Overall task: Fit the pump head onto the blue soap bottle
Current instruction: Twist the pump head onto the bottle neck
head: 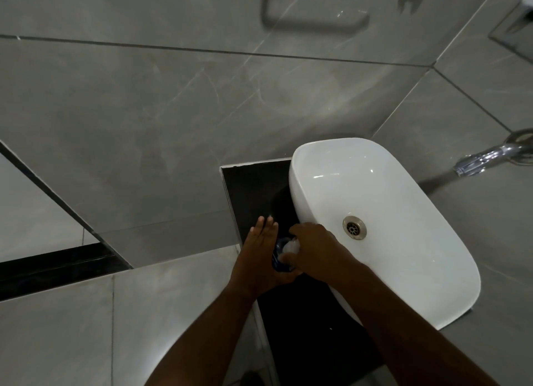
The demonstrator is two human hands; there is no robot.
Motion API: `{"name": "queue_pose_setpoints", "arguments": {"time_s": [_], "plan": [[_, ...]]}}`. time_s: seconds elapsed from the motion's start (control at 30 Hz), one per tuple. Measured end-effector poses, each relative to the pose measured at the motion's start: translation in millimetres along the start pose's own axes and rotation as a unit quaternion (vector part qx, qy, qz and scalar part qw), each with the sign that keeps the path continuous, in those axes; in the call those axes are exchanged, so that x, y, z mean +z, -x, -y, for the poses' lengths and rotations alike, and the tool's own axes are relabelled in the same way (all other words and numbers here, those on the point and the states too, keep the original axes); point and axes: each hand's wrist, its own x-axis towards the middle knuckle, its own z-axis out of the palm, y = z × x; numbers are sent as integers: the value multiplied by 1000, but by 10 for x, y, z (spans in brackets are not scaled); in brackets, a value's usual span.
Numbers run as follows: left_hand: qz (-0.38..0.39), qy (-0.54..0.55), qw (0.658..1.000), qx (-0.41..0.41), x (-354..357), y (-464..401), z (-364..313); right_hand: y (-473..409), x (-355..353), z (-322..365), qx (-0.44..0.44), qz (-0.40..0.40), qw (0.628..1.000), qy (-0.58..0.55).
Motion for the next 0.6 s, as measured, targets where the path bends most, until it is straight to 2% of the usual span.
{"name": "queue_pose_setpoints", "arguments": {"time_s": [0.1, 0.2, 0.27, 0.37, 0.43, 0.5, 0.6], "plan": [[-3, -3, 1000, 10, 11, -13, 23, 11, 14, 2, -30, 19, 999, 35], [-3, -32, 999, 12, 33, -31, 42, 10, 40, -10, 18, -14, 998, 57], [-1, -35, 999, 6, 50, -39, 60, 16, 74, -58, 27, -41, 998, 29], [-7, -23, 1000, 6, 50, -48, 75, 43, 89, -134, -19, -7, 999, -47], [-5, -22, 1000, 10, 46, -51, 74, 7, 112, -156, -50, 4, 999, -13], [0, -27, 1000, 12, 42, -59, 70, -39, 131, -111, -31, -11, 999, 34], [3, -14, 1000, -1, 44, -63, 75, -63, 132, -106, 27, -35, 998, 39]]}}
